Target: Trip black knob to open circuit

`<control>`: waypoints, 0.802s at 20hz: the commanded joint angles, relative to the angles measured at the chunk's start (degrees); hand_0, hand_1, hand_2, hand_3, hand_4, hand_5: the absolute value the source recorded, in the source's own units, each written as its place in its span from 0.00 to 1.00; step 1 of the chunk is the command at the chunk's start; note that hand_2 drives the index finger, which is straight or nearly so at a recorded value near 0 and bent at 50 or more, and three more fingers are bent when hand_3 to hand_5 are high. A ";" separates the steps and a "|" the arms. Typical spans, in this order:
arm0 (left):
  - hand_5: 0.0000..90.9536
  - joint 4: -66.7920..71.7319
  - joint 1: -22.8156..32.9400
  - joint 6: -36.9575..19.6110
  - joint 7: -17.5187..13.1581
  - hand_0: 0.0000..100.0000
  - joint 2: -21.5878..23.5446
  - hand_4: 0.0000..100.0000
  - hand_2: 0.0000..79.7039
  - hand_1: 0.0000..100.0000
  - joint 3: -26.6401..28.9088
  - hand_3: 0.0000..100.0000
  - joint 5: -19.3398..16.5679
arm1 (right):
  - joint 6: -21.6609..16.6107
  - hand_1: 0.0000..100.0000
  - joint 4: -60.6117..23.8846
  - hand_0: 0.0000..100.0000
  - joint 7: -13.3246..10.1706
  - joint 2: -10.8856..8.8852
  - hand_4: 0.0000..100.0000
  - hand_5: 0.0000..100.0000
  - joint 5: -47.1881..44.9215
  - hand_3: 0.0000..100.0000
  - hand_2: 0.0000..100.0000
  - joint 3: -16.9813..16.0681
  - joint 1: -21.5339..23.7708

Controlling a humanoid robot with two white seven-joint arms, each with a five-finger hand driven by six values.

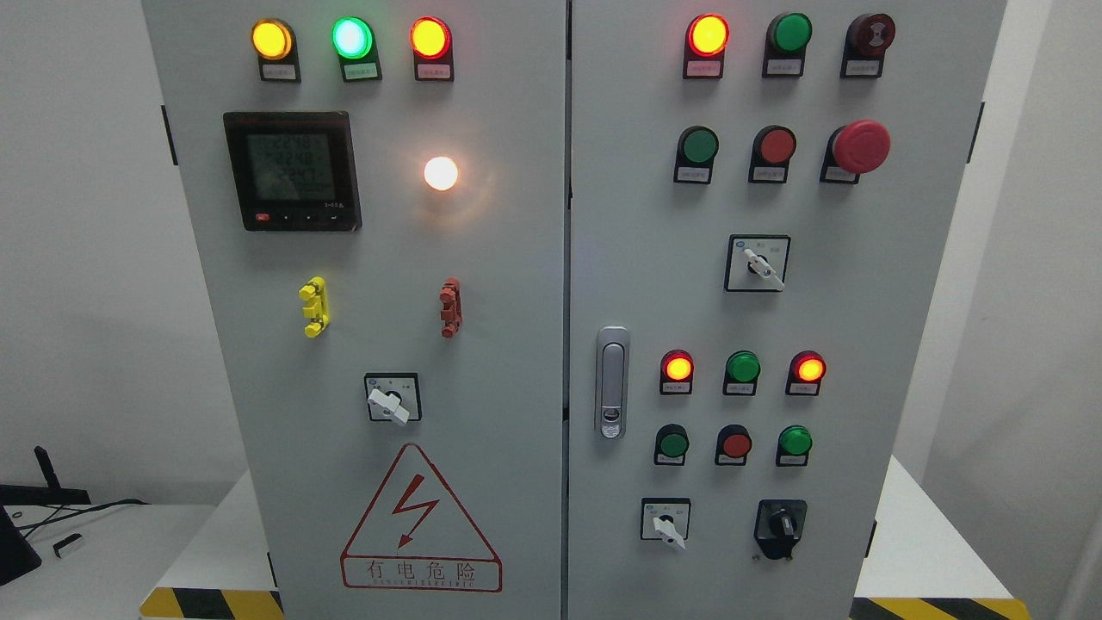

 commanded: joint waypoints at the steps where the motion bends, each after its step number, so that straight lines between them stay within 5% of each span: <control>1: 0.00 0.04 0.00 0.03 -0.04 0.12 -0.05 0.00 0.00 0.39 0.00 0.00 -1.76 | -0.01 0.49 -20.07 0.25 -0.55 -0.14 0.60 0.65 -1.30 0.60 0.36 -8.04 0.96; 8: 0.00 0.04 0.00 0.03 -0.04 0.12 0.04 0.00 0.00 0.39 0.00 0.00 -1.76 | 0.52 0.60 -29.13 0.20 -0.55 0.21 0.71 0.90 -0.51 0.63 0.35 -8.58 0.17; 16: 0.00 -0.05 0.00 0.03 -0.04 0.12 0.04 0.00 0.00 0.39 0.00 0.00 -1.76 | 3.33 0.68 -33.98 0.14 -3.36 1.09 0.74 0.91 6.43 0.64 0.28 -8.49 -6.67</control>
